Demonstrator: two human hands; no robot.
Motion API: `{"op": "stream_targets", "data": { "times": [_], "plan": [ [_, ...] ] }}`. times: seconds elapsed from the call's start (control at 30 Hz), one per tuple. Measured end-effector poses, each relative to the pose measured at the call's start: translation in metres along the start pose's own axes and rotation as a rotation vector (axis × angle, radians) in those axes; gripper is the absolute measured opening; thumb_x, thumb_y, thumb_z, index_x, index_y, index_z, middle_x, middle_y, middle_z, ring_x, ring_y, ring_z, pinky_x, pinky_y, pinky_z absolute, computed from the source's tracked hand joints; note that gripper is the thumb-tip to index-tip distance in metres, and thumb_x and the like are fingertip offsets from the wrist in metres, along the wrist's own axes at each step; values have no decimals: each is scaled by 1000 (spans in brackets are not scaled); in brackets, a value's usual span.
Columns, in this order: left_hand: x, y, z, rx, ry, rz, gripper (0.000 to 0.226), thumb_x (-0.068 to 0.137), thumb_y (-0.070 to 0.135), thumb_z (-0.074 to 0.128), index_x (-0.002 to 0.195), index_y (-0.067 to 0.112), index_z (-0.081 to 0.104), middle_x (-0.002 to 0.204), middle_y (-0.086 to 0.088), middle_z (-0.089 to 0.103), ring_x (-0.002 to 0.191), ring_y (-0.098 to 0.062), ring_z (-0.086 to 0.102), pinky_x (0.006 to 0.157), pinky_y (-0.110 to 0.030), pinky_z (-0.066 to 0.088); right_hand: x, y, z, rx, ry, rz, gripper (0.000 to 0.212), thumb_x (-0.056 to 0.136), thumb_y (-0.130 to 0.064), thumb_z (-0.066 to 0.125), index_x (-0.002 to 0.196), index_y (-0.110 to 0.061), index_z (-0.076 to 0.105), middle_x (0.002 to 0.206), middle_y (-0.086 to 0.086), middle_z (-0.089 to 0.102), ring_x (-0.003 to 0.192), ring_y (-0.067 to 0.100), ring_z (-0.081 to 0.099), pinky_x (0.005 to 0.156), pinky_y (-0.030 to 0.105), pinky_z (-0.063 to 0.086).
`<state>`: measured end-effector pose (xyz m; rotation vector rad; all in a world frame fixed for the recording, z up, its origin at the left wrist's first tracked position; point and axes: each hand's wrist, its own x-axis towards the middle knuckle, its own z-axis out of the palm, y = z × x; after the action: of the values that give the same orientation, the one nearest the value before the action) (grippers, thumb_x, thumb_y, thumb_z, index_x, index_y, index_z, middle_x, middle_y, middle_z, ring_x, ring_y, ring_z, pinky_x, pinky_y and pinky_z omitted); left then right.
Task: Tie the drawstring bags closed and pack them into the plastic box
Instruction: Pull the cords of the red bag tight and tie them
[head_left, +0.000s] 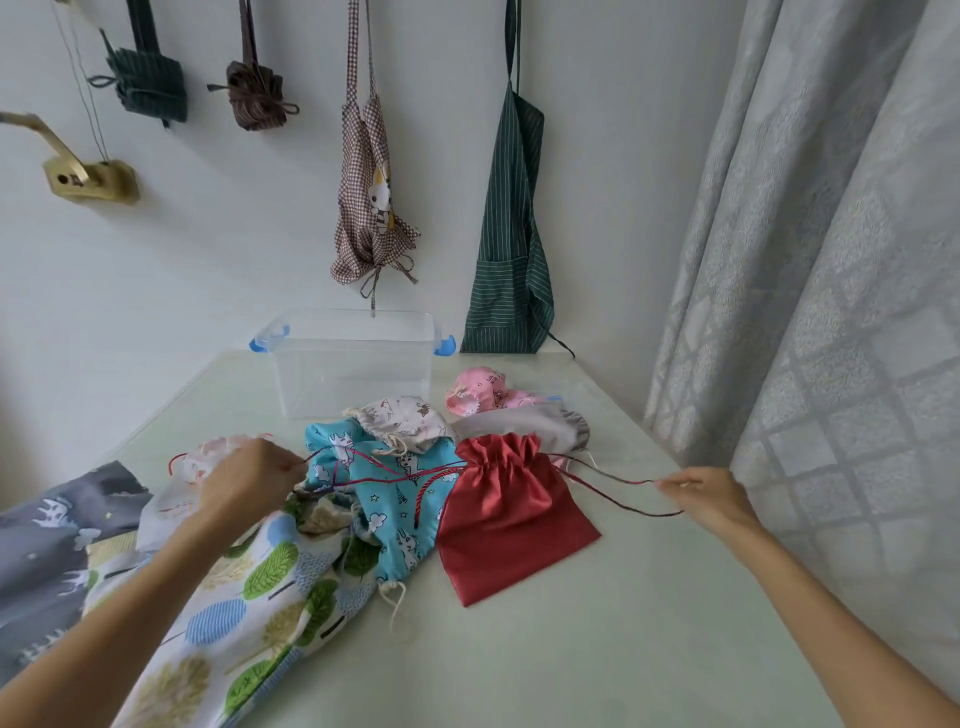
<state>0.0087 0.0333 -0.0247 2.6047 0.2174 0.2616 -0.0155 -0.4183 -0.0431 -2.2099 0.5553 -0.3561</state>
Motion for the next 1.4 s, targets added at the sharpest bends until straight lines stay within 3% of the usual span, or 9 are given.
{"op": "stream_targets", "data": {
  "times": [0.1, 0.23, 0.4, 0.6, 0.73, 0.87, 1.1, 1.27, 1.4],
  "plan": [
    [2, 23, -7, 24, -84, 122, 40, 93, 10, 51, 132, 14, 53, 137, -7, 55, 108, -23, 59, 93, -37, 47, 0, -13, 5, -103, -123, 0, 23, 82, -18, 69, 101, -7, 70, 78, 4, 64, 61, 18, 55, 59, 22, 42],
    [3, 64, -17, -36, 59, 253, 34, 93, 20, 54, 127, 21, 55, 132, 1, 57, 92, -17, 60, 88, -38, 52, 2, -33, 5, -280, -65, -126, 36, 84, -24, 65, 118, -15, 59, 121, 8, 59, 108, 25, 58, 87, 28, 41],
    [10, 98, 11, -15, -217, 321, 30, 93, 12, 46, 115, 18, 66, 121, 3, 66, 84, -19, 69, 90, -36, 52, -4, -75, 30, -218, -132, -338, 13, 86, -30, 60, 74, -29, 67, 90, -3, 73, 80, 21, 66, 79, 32, 52],
    [25, 105, 57, 84, -281, 333, 28, 95, 25, 45, 114, 25, 65, 104, 7, 72, 80, -15, 64, 88, -35, 51, 15, -88, 78, -246, -262, -350, 17, 90, -30, 55, 94, -25, 72, 99, -4, 71, 83, 22, 69, 84, 30, 51],
    [45, 107, 74, 188, -312, 335, 30, 92, 47, 48, 102, 21, 60, 75, 4, 69, 93, -16, 63, 75, -31, 43, 43, -90, 105, -138, -525, -356, 21, 95, -17, 50, 109, -18, 66, 96, -2, 69, 49, 3, 55, 55, 11, 42],
    [60, 101, 75, 198, -543, 334, 23, 89, 44, 54, 86, 21, 61, 83, -4, 76, 72, -9, 56, 78, -29, 46, 63, -95, 117, -244, -800, -336, 22, 88, -11, 60, 109, -17, 66, 113, 8, 67, 73, 14, 61, 69, 19, 49],
    [61, 91, 67, 122, -562, 482, 32, 90, 26, 60, 64, 7, 62, 50, 4, 39, 47, -9, 33, 56, -24, 32, 58, -94, 90, -286, -558, -534, 10, 76, -27, 77, 83, -20, 76, 71, -6, 70, 61, 0, 61, 61, 8, 43],
    [37, 97, 52, -186, -608, 349, 21, 97, 26, 50, 83, 22, 65, 61, 16, 65, 46, 5, 57, 46, -14, 44, 30, -87, 59, -1, -568, -425, 6, 89, -9, 62, 92, -8, 66, 71, 6, 70, 57, 12, 68, 53, 20, 53],
    [9, 103, 38, -390, -668, 251, 25, 103, 20, 32, 97, 12, 54, 82, -5, 71, 48, -3, 63, 40, -15, 38, 6, -80, 46, 67, -547, -441, 9, 90, -8, 58, 97, -5, 64, 61, 3, 68, 51, 12, 65, 52, 19, 51]
  ]
}}
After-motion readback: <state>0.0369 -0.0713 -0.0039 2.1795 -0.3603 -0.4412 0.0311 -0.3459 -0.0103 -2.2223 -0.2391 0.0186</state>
